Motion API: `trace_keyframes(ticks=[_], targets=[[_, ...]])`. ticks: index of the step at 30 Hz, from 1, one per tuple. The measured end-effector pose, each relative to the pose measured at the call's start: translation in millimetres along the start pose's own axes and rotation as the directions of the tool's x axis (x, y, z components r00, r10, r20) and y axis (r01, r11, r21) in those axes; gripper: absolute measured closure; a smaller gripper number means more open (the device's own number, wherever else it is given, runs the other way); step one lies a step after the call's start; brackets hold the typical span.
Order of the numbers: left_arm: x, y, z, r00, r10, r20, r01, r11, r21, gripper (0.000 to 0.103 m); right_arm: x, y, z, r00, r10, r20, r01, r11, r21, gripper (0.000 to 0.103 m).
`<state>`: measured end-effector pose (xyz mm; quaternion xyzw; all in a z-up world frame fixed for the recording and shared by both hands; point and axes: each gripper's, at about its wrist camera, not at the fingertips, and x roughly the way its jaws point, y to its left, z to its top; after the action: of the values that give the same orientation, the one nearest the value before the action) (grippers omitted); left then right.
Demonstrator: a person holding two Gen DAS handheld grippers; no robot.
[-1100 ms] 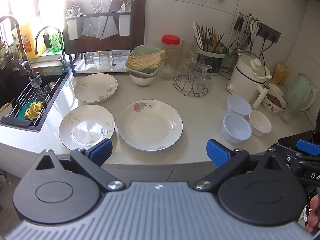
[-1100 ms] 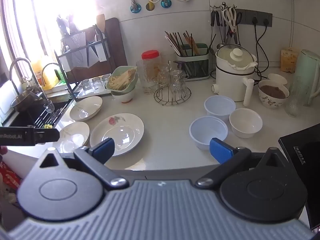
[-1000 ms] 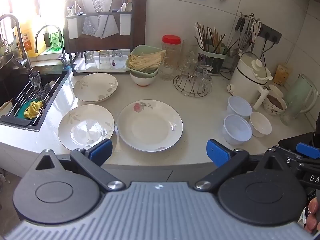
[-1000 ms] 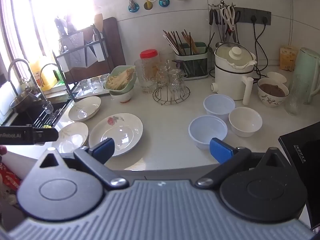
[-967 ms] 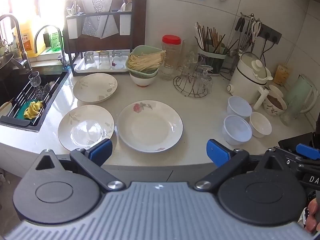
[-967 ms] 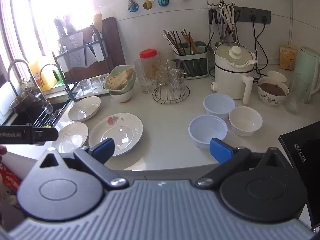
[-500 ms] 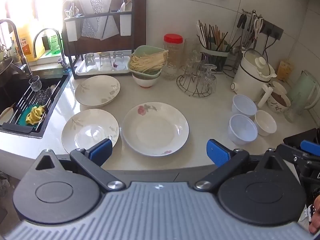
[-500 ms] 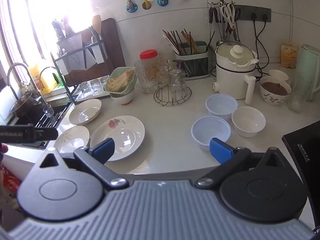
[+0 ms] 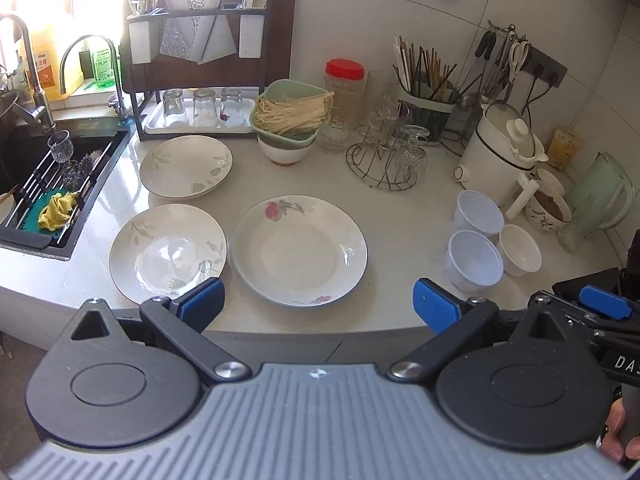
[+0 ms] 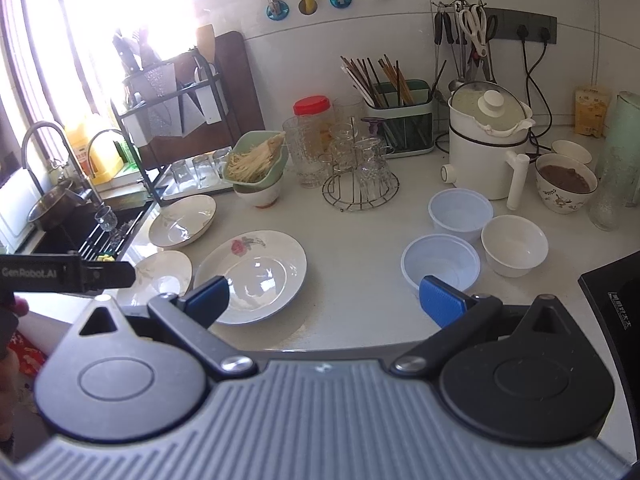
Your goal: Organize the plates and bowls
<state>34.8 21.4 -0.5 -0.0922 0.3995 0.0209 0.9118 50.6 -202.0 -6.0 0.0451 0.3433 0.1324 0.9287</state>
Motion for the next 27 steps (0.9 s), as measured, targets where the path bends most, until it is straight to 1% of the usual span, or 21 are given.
trace_keyframes(ticks=[11,19,27], targets=[[-2.8,-2.6,4.2,1.0,-0.001,-0.005,0.002,1.0,0.027,0.001,0.1,-1.1,0.5,1.0,0.016,-0.004,-0.016,1.0,0.0,0.0],[-5.8,-2.9,7.8,1.0,0.004,0.003,-0.004,1.0,0.028,0.001,-1.2,-2.8,6.2,1.0,0.022,0.003,-0.022,1.0,-0.003,0.0],[-2.8,-2.1,9.4,1.0,0.02,-0.001,-0.02,1.0,0.017,0.001,-2.1,-6.3,4.3,1.0,0.02,-0.005,-0.02,1.0,-0.001,0.0]])
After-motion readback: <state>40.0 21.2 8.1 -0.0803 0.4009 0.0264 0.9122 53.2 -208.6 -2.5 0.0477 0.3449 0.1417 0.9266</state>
